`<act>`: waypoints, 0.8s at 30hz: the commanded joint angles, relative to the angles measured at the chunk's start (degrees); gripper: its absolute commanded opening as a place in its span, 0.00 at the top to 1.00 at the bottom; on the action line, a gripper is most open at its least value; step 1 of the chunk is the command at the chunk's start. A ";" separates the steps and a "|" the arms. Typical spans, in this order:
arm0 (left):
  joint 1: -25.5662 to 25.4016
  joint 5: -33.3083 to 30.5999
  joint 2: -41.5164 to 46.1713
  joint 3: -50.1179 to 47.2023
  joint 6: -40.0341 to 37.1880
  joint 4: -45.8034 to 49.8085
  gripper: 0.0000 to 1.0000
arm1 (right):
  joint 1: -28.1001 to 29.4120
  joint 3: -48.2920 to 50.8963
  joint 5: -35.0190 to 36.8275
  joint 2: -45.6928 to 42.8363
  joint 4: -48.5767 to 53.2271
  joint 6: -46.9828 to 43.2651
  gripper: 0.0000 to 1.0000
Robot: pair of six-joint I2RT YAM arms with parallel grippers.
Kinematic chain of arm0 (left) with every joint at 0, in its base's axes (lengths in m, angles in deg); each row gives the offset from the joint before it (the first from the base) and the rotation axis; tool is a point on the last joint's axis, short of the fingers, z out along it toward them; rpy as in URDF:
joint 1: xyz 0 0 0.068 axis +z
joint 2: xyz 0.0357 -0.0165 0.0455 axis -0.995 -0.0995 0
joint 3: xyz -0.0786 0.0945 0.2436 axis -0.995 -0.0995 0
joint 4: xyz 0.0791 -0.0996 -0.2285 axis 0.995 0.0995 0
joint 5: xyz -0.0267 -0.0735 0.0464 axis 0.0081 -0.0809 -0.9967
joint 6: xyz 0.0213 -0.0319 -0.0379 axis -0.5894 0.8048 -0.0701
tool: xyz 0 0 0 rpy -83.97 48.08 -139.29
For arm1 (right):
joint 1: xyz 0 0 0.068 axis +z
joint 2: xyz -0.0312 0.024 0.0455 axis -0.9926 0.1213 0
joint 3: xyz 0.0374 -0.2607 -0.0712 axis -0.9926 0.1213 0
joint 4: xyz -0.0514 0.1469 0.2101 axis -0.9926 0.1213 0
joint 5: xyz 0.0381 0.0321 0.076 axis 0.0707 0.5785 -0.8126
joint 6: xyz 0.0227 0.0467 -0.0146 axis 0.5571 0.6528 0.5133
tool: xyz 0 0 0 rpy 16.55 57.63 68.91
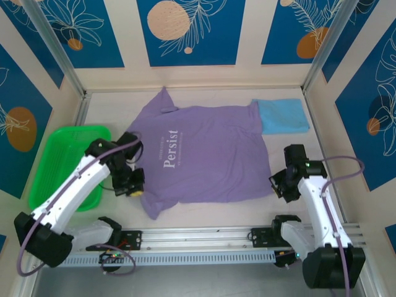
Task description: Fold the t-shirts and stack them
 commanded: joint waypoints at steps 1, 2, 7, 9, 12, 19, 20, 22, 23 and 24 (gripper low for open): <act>4.53 2.56 -4.58 5.71 -6.48 -2.93 1.00 | 0.50 -5.10 2.48 6.87 -4.45 -0.16 1.00; 6.00 1.98 -6.42 7.90 -7.16 -3.54 1.00 | 0.51 -7.00 2.98 9.82 -4.66 -0.18 1.00; 11.09 3.47 -15.58 16.44 -9.07 -10.46 1.00 | 0.99 -16.31 5.16 22.94 -8.16 -3.34 1.00; 13.13 4.32 -19.95 20.27 -9.70 -12.69 1.00 | 0.95 -20.46 6.62 28.91 -7.65 -4.08 1.00; 15.74 3.44 -27.11 26.52 -10.25 -14.28 1.00 | 0.60 -25.59 7.50 36.43 -8.23 -6.47 1.00; 19.77 4.41 -44.21 38.73 -8.92 -17.25 0.90 | -0.75 -36.72 7.08 51.96 -7.47 -8.77 0.98; 19.95 3.88 -46.12 41.11 -8.61 -16.93 0.73 | -1.21 -38.12 6.06 53.49 -7.38 -9.27 0.87; 20.03 1.16 -47.91 45.41 -8.20 -15.48 0.46 | -1.96 -41.49 4.22 55.48 -6.47 -10.60 0.60; 20.07 -0.10 -47.31 46.42 -8.01 -15.62 0.41 | -2.34 -42.76 3.53 55.88 -6.42 -11.80 0.52; 20.02 -1.30 -46.22 46.61 -7.76 -15.92 0.33 | -2.39 -43.70 3.82 55.51 -6.17 -12.73 0.44</act>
